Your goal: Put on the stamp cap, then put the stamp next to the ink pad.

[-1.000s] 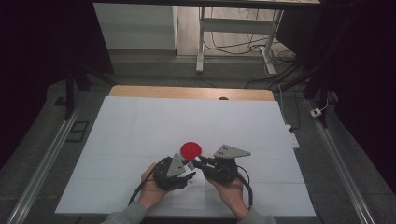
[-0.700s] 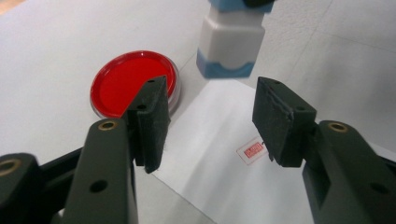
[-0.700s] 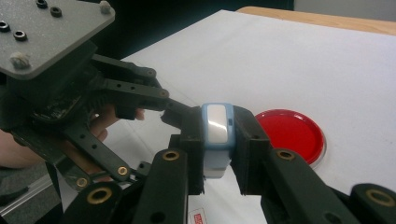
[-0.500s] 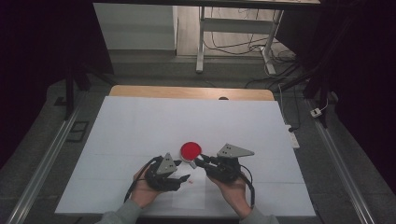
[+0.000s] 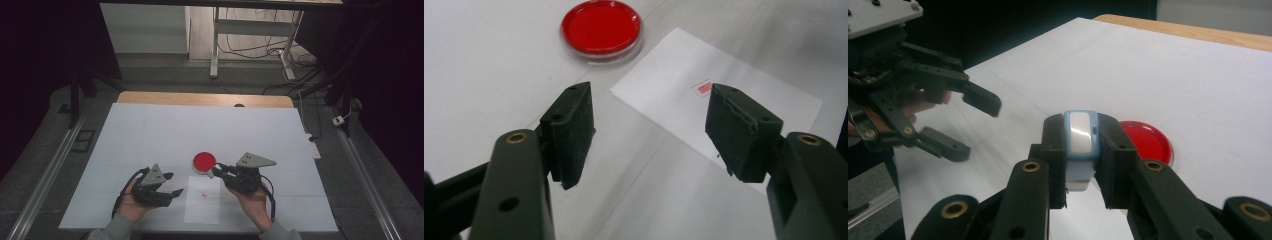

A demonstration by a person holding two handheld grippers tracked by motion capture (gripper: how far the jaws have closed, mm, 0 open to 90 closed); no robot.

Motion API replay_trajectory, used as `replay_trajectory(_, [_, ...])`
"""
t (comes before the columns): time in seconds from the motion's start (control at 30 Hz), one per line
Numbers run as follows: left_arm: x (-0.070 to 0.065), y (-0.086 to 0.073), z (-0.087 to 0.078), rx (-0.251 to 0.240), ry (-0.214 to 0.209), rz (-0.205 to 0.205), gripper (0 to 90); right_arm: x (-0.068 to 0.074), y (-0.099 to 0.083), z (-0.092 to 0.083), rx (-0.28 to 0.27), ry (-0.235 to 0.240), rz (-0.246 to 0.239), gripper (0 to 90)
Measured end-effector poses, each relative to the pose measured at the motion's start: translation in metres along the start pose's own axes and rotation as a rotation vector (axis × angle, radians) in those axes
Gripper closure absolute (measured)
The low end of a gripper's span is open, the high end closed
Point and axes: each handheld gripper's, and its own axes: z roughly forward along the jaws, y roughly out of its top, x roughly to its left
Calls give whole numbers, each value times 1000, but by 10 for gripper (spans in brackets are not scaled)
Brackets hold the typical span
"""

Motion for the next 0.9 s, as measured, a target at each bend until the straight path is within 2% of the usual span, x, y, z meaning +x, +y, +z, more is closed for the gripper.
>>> replay_trajectory(0.4, [13,-22,-26,-38,29,-66,348,-4,2,-3,-3,-3,-21,751])
replay_trajectory(0.6, [15,-28,-30,-39,41,-77,348,-4,2,-3,-2,-3,-29,751])
replay_trajectory(0.9, [18,-29,-30,-35,47,-82,342,-8,3,-5,-3,-18,-32,751])
